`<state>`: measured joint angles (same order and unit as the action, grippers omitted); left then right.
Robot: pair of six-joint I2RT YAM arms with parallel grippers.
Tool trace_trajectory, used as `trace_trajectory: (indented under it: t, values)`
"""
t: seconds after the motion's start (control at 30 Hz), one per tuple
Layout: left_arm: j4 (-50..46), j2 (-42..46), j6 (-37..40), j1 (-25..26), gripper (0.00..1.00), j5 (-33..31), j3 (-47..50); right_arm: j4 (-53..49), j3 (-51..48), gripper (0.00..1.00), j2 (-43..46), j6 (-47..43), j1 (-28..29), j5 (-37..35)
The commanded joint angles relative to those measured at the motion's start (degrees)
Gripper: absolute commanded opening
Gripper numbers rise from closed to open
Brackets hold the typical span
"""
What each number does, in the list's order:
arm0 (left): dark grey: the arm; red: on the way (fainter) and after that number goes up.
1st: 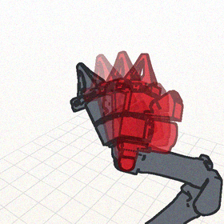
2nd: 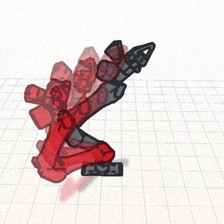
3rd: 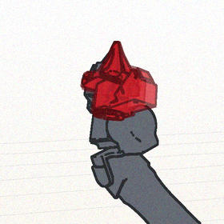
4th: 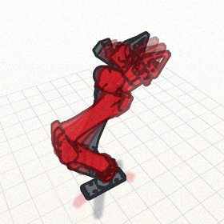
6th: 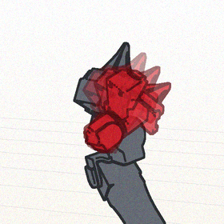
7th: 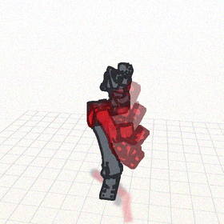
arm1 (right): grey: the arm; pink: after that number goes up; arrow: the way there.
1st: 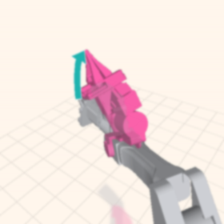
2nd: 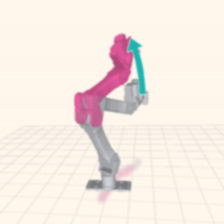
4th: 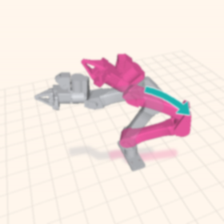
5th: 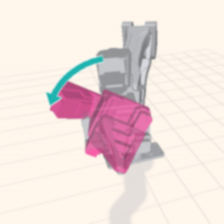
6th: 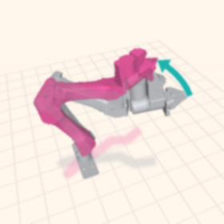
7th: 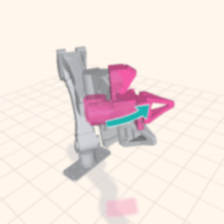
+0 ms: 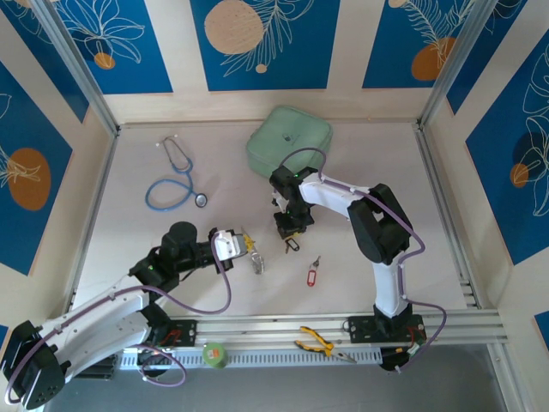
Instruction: Put the keys on the keyring
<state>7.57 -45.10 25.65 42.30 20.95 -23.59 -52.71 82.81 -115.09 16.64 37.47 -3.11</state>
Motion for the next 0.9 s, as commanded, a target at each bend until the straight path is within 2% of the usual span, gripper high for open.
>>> trace_trajectory:
  t: [0.0, 0.63, 0.87]
  values:
    - [0.16, 0.57, 0.74, 0.5, 0.0, 0.23, 0.04, -0.16, 1.68, 0.22, -1.22, 0.92, -0.3, 1.19]
    - [-0.19, 0.88, 1.01, 0.52, 0.0, 0.14, 0.02, -0.6, 2.15, 0.19, -2.44, 1.19, -0.29, 0.04]
    - [-0.28, 1.0, 1.0, 0.52, 0.0, -0.04, 0.04, -0.98, 2.56, 0.12, -2.45, 1.2, -0.13, -0.65]
